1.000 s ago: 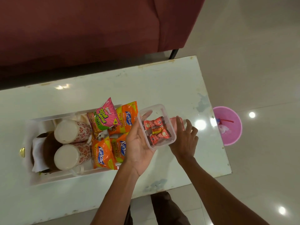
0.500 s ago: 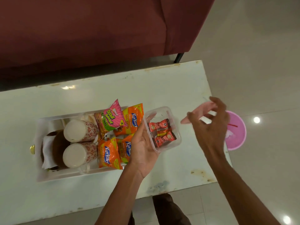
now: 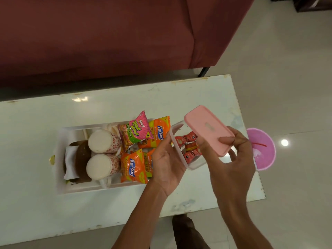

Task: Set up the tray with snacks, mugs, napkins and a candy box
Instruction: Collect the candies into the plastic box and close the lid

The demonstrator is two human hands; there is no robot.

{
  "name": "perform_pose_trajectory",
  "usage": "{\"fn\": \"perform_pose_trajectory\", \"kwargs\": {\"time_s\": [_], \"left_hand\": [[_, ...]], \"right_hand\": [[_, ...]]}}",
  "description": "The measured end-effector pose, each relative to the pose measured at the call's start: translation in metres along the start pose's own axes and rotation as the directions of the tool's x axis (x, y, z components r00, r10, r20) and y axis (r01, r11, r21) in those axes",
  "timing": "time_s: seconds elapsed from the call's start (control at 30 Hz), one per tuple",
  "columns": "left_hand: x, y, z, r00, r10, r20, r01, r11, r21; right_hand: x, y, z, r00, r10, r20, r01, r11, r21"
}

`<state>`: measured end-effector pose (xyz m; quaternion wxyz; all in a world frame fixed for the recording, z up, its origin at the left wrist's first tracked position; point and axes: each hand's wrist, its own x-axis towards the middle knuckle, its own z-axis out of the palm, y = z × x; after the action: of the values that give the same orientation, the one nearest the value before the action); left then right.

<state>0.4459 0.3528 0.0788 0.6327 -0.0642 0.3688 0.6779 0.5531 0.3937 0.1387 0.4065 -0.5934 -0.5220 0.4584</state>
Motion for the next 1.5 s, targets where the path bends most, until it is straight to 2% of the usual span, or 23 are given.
{"fn": "perform_pose_trajectory", "kwargs": {"time_s": [0.33, 0.63, 0.7, 0.87, 0.93, 1.03, 1.13, 1.23, 1.37, 1.43, 1.5], "left_hand": [[-0.014, 0.004, -0.002, 0.998, -0.051, -0.034, 0.045, 0.986, -0.160], [-0.016, 0.013, -0.011, 0.997, 0.003, -0.076, -0.008, 0.999, -0.054], [-0.017, 0.015, -0.012, 0.996, 0.015, -0.084, -0.018, 0.999, -0.030], [-0.019, 0.017, -0.008, 0.989, 0.064, -0.134, -0.065, 0.998, 0.000], [-0.020, 0.018, -0.005, 0.980, 0.085, -0.179, -0.093, 0.995, -0.036], [-0.023, 0.017, 0.002, 0.976, 0.108, -0.190, -0.128, 0.987, -0.093], [-0.025, 0.018, 0.005, 0.973, 0.171, -0.155, -0.173, 0.985, 0.002], [-0.024, 0.038, -0.003, 0.971, 0.228, -0.077, -0.200, 0.943, 0.265], [-0.028, 0.072, -0.015, 0.986, 0.167, 0.017, -0.137, 0.742, 0.657], [-0.030, 0.078, -0.014, 0.988, 0.150, 0.044, -0.131, 0.637, 0.760], [-0.032, 0.078, -0.010, 0.979, 0.202, 0.021, -0.142, 0.604, 0.784]], "right_hand": [[-0.035, 0.012, 0.024, 0.984, -0.172, -0.043, 0.159, 0.964, -0.213], [-0.049, 0.013, 0.032, 0.991, -0.131, -0.022, 0.120, 0.955, -0.272], [-0.049, 0.014, 0.033, 0.995, -0.095, 0.001, 0.092, 0.958, -0.272], [-0.047, 0.015, 0.034, 0.983, -0.093, 0.157, 0.139, 0.940, -0.312], [-0.045, 0.014, 0.034, 0.980, 0.015, 0.198, 0.016, 0.988, -0.153], [-0.044, 0.010, 0.032, 0.949, 0.193, 0.248, -0.208, 0.977, 0.037], [-0.036, 0.010, 0.025, 0.938, 0.186, 0.292, -0.211, 0.976, 0.057], [-0.018, 0.009, 0.013, 0.927, 0.162, 0.339, -0.192, 0.980, 0.059], [0.006, 0.010, -0.003, 0.876, 0.193, 0.441, -0.208, 0.978, -0.015], [0.012, 0.010, -0.006, 0.860, 0.212, 0.463, -0.228, 0.973, -0.023], [0.013, 0.010, -0.006, 0.857, 0.205, 0.473, -0.225, 0.974, -0.016]]}}
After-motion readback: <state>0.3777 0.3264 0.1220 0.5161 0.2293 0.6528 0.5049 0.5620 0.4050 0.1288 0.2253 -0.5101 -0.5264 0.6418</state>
